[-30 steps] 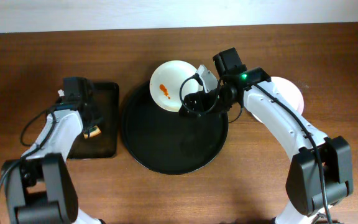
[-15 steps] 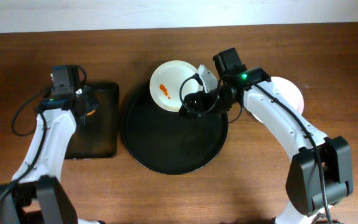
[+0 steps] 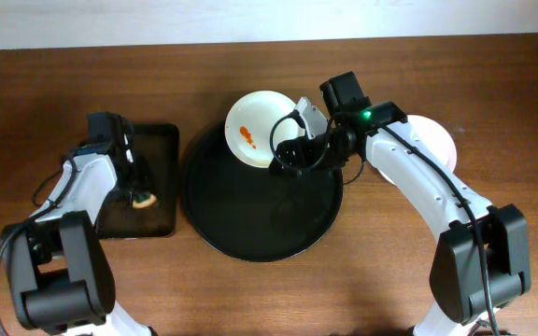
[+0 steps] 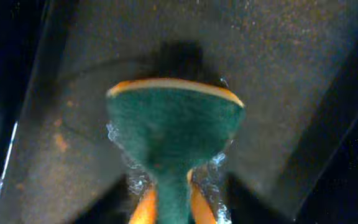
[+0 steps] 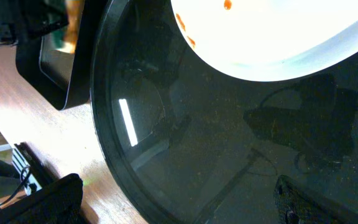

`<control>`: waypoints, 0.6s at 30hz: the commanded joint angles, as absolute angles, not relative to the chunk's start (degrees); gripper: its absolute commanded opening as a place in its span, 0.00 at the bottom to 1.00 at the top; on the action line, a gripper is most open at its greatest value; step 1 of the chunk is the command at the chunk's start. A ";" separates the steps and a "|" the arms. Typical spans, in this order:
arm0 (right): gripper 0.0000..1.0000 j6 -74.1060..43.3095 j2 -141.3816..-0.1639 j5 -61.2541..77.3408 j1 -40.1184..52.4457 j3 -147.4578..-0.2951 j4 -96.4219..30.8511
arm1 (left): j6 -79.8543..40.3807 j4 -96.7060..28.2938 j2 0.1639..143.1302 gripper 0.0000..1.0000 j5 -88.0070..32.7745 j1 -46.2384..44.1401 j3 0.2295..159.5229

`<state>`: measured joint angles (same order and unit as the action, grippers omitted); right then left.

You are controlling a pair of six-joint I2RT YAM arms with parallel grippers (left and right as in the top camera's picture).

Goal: Clean dirty plates on tray and stack at the side

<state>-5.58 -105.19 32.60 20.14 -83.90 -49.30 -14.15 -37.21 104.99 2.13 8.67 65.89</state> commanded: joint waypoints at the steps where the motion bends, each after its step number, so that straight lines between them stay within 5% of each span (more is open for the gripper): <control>1: 0.99 -5.41 -104.99 32.32 20.23 -84.77 -49.25 | -13.56 -36.93 105.41 0.74 2.57 8.97 67.07; 4: 0.99 -5.41 -104.99 32.32 20.23 -84.77 -49.28 | -13.61 -36.53 105.43 0.81 3.25 8.97 67.29; 5: 0.99 -5.41 -104.99 32.32 20.23 -84.77 -49.25 | -13.61 -35.66 105.45 0.79 4.12 8.97 67.26; 7: 0.99 -5.41 -104.99 32.32 20.23 -84.77 -49.25 | -14.63 -32.64 105.65 0.58 6.00 8.95 66.96; 14: 0.99 -5.41 -104.99 32.32 20.23 -84.77 -49.25 | -16.45 -29.12 113.58 0.51 5.82 8.95 65.56; 15: 0.99 -5.41 -104.99 32.32 20.23 -84.77 -49.25 | -16.47 -29.02 113.25 0.38 5.78 8.95 65.78; 16: 0.99 -5.41 -104.99 32.32 20.23 -84.77 -49.25 | -16.45 -29.19 112.68 0.00 5.76 8.95 66.67; 18: 0.99 -5.41 -104.99 32.32 20.23 -84.77 -49.25 | -16.45 -30.46 110.00 0.00 5.76 8.95 69.28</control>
